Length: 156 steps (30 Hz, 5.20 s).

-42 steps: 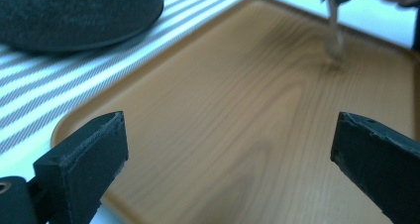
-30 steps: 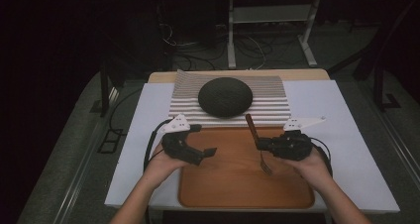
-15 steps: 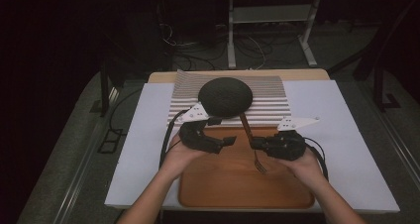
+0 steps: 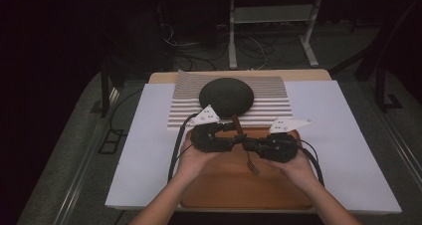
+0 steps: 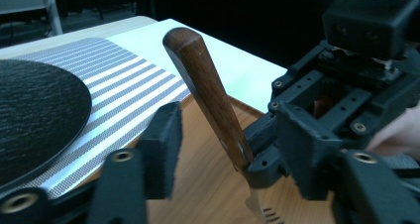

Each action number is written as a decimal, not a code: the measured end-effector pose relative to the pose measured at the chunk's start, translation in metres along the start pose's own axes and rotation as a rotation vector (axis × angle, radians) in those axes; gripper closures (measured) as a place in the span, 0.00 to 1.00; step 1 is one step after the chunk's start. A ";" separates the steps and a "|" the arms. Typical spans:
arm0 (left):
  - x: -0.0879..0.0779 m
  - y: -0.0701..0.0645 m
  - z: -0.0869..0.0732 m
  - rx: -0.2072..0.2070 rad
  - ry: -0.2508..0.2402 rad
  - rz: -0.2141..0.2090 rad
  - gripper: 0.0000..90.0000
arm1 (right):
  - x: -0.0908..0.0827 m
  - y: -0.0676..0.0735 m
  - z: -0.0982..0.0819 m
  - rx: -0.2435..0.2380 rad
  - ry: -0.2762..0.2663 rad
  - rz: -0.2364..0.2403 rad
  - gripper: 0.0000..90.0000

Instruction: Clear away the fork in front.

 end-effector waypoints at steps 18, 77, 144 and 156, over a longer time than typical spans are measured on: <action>0.003 0.001 -0.007 -0.074 -0.046 -0.010 0.82 | 0.009 0.008 -0.001 -0.029 -0.002 -0.012 0.86; -0.115 0.021 -0.042 -0.032 -0.028 -0.188 0.86 | -0.082 -0.073 -0.071 -0.019 -0.005 -0.294 0.09; -0.033 0.052 -0.114 -0.096 0.309 -0.086 0.71 | -0.077 -0.074 -0.071 -0.028 0.011 -0.283 0.10; -0.032 0.052 -0.115 -0.066 0.330 -0.061 0.67 | -0.077 -0.074 -0.070 -0.027 0.009 -0.284 0.10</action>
Point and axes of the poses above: each handheld gripper's, and its own axes: x roughly forward along the jaws, z roughly out of its top, y roughly to its left, the point moved 2 cm from there along x, roughly forward along the jaws, and after that the axes turned 15 degrees about x, right-handed, at the moved point
